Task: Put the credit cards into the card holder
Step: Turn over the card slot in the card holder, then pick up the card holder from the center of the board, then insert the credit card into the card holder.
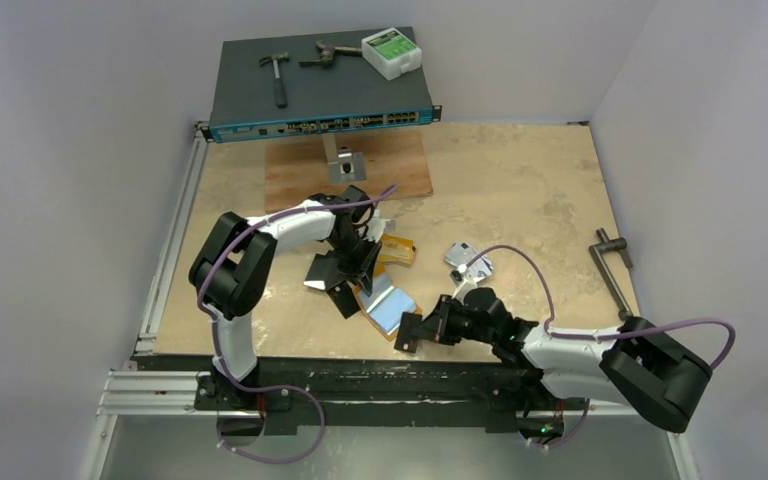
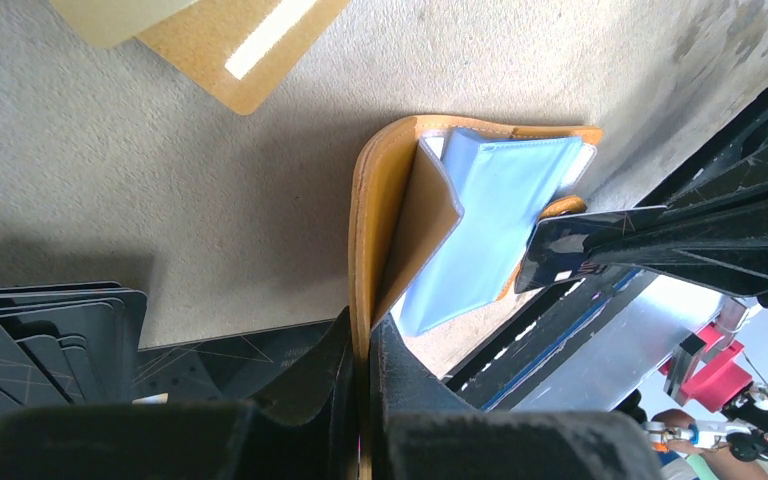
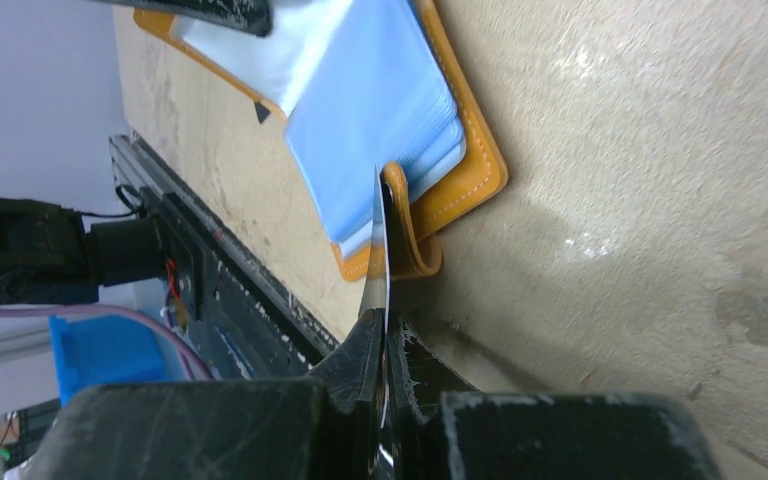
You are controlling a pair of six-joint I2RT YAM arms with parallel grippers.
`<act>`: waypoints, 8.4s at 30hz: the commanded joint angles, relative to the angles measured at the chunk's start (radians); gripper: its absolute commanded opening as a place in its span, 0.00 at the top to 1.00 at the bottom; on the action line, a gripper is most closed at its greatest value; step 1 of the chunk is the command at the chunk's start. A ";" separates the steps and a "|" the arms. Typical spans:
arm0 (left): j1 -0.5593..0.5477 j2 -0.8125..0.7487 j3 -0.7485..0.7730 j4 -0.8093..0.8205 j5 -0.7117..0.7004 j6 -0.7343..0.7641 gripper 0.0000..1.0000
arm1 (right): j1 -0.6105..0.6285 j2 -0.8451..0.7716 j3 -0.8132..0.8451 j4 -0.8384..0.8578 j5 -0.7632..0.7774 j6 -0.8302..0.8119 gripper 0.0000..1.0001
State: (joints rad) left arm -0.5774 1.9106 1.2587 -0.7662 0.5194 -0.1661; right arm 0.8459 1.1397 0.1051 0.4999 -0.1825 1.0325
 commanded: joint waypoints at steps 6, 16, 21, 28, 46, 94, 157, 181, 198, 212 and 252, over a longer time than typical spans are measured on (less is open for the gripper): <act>-0.002 -0.024 0.003 0.009 -0.018 -0.007 0.98 | 0.017 0.057 -0.015 0.022 -0.087 -0.004 1.00; -0.002 -0.022 0.018 0.003 -0.019 0.000 0.98 | 0.019 0.118 -0.013 0.078 -0.106 -0.011 1.00; -0.002 -0.024 0.018 0.002 -0.020 0.002 0.98 | 0.019 0.147 -0.013 0.111 -0.105 -0.005 1.00; -0.002 -0.029 0.015 0.002 -0.017 0.009 0.98 | 0.019 0.148 -0.007 0.131 -0.086 -0.006 1.00; -0.011 -0.045 0.006 0.002 -0.010 0.025 0.98 | 0.019 0.245 0.032 0.230 -0.083 -0.017 1.00; 0.038 -0.026 0.007 0.004 0.117 -0.004 0.82 | -0.013 0.380 0.212 0.315 -0.083 -0.093 1.00; 0.101 0.011 0.129 -0.157 0.005 0.127 0.69 | -0.050 0.583 0.278 0.514 -0.123 -0.063 1.00; 0.069 0.090 0.179 -0.192 0.046 0.095 0.83 | -0.050 0.636 0.119 0.706 -0.116 0.008 1.00; 0.081 -0.125 0.475 -0.427 0.445 0.157 1.00 | -0.058 -0.063 0.066 0.384 -0.003 -0.139 1.00; 0.069 -0.418 0.542 -0.422 0.744 0.186 1.00 | -0.059 -0.599 0.441 -0.286 0.130 -0.386 1.00; 0.040 -0.567 0.453 0.133 0.600 -0.127 1.00 | -0.056 -0.512 0.704 -0.035 -0.045 -0.370 1.00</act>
State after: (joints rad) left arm -0.5392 1.3525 1.7222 -0.7399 1.1172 -0.2134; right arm 0.7910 0.5964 0.7910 0.3717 -0.2707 0.6857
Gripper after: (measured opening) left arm 0.052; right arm 0.004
